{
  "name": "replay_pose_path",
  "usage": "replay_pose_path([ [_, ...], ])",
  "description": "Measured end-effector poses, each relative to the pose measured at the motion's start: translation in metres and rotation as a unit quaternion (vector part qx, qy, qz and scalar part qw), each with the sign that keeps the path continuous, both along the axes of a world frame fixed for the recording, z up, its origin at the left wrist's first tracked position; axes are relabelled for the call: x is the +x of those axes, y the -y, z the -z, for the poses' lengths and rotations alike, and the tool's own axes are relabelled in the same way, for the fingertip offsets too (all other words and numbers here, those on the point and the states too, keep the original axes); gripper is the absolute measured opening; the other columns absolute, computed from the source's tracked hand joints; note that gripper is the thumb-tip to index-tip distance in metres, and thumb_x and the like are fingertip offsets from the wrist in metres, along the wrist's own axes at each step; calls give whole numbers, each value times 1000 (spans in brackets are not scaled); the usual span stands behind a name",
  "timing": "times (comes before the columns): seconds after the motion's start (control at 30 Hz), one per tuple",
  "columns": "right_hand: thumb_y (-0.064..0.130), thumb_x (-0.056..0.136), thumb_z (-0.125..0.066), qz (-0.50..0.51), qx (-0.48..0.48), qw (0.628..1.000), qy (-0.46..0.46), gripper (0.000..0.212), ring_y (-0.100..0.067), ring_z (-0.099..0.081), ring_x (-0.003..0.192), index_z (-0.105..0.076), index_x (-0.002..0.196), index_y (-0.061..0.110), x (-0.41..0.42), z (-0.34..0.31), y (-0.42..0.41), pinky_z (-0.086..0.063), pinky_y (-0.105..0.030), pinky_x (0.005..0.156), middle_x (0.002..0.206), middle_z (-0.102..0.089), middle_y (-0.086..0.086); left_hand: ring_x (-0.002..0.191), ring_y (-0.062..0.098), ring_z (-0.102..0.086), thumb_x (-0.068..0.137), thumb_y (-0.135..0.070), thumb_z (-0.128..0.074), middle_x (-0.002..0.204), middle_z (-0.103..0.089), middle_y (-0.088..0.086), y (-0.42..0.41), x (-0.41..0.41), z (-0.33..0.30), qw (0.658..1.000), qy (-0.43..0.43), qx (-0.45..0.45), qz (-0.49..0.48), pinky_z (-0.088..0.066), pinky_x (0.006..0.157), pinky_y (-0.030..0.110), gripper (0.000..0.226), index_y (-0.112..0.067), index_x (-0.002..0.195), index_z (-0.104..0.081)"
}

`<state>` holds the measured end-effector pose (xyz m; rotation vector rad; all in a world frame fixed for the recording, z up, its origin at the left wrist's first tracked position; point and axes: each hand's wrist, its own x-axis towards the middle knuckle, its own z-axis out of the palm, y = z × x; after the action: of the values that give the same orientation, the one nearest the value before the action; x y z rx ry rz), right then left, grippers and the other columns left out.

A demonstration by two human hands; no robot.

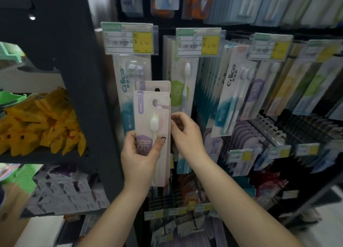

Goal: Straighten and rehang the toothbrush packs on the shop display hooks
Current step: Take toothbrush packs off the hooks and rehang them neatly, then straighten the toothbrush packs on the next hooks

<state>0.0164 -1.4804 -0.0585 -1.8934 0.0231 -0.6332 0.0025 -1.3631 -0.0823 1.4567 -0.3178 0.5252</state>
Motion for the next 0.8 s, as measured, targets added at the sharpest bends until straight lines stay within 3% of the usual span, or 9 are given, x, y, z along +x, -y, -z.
replay_pose_path([
  [0.17,16,94,-51,25,51,998,35,9,-14,-60,93,-59,94,20,-25,-2,33,-51,-33,86,92,-63,4,58,-3,-54,71,-21,-70,70,-54,-5,35,-7,-9,998,-9,-21,64,-43,56,8,24,-23,79,-48],
  [0.27,29,91,-50,7,80,997,18,9,-17,-62,97,-59,93,27,-41,-3,60,-51,-41,89,96,-65,3,60,-5,-55,73,-16,-69,73,-55,-4,65,-14,-13,996,-9,-26,90,-43,55,7,23,-23,81,-49],
  [0.37,38,86,-50,-32,102,994,-9,22,-13,-63,94,-62,94,22,-54,-1,90,-51,-30,84,96,-67,1,60,-6,-55,75,-9,-69,72,-56,-8,97,-19,-15,994,-3,-30,102,-43,57,6,25,-24,82,-50],
  [0.47,21,95,-50,-43,120,992,-21,16,2,-62,80,-65,87,21,-65,-1,116,-48,-17,71,81,-67,11,60,-6,-56,73,-16,-69,67,-59,-10,127,-26,-19,992,-6,-39,120,-43,56,6,21,-22,81,-51],
  [0.6,17,94,-53,-17,133,991,-7,18,-29,-65,93,-69,89,9,-72,0,149,-51,-46,84,96,-68,-21,61,-5,-56,70,-24,-69,70,-59,-7,163,-30,-18,992,-13,-34,120,-43,56,7,20,-21,79,-52],
  [0.67,14,94,-53,-11,136,991,0,19,-28,-64,88,-70,86,10,-74,-1,165,-50,-49,83,95,-67,-24,61,-4,-56,71,-22,-69,70,-58,-8,179,-32,-19,992,-17,-34,124,-43,56,8,20,-19,79,-51],
  [0.73,15,93,-53,-14,135,991,5,19,-19,-63,81,-70,85,10,-78,-3,181,-51,-43,76,87,-69,-18,61,-4,-55,69,-28,-67,70,-57,-8,192,-35,-20,991,-13,-38,128,-44,57,8,22,-18,79,-50],
  [0.8,14,93,-53,-26,135,990,4,18,-3,-62,72,-70,86,15,-80,-4,196,-50,-21,66,76,-70,4,63,-3,-55,68,-30,-67,71,-59,-9,203,-36,-20,991,-6,-42,128,-45,59,10,24,-19,79,-50],
])
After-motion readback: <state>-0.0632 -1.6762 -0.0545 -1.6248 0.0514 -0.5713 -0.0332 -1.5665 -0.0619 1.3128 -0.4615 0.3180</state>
